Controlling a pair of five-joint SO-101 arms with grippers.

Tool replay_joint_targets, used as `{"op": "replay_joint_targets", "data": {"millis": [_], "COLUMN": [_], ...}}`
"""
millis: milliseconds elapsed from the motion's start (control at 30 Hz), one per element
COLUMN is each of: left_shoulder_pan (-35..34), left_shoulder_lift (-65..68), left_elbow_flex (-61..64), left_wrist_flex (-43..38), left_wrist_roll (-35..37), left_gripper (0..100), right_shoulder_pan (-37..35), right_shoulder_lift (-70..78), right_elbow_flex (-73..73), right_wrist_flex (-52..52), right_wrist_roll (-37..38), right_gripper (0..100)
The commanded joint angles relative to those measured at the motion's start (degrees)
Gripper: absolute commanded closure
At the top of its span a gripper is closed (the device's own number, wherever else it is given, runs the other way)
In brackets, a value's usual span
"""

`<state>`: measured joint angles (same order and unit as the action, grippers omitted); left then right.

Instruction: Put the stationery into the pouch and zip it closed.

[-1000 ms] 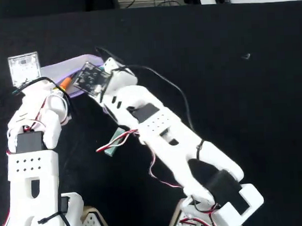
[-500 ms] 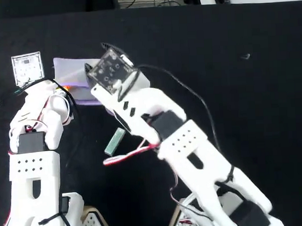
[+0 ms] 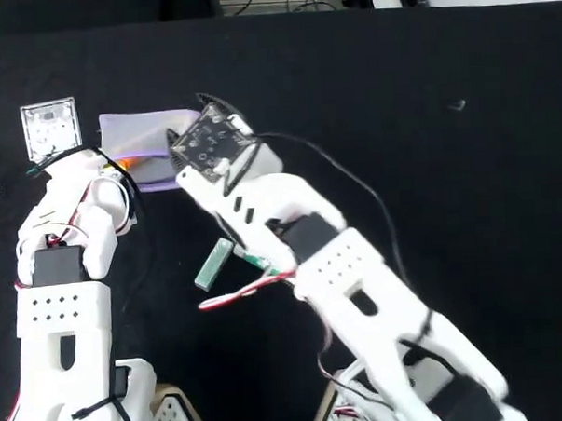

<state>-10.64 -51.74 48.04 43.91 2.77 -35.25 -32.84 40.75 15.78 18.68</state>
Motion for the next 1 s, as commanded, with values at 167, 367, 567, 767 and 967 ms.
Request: {"op": "replay_joint_targets", "data": {"millis": [167,367,567,767,967], "left_shoulder_pan": [-8.13,-10.77,-18.77,-25.71,-28.62], "left_shoulder_lift": [-0.88,-0.88,-0.88,-0.88,-0.88], "left_elbow_flex": [-2.07,-1.63,-1.71,-3.47,-4.35], "left_wrist_flex": [-4.22,-6.07,-9.23,-10.02,-9.93], "left_wrist_roll": [0.62,0.62,0.62,0.62,0.62], "left_gripper": [97,97,97,97,97], "right_shoulder_pan": [3.69,8.62,5.01,4.04,4.04], "right_shoulder_lift": [-17.71,-12.53,-0.4,16.75,34.15], "right_elbow_flex": [-0.66,-0.13,1.89,0.57,-6.99], "right_wrist_flex": [28.84,39.47,39.38,33.85,30.77], "right_wrist_roll": [-0.7,-0.35,0.35,1.85,1.93], "right_gripper": [80.7,80.7,80.7,80.7,80.7]}}
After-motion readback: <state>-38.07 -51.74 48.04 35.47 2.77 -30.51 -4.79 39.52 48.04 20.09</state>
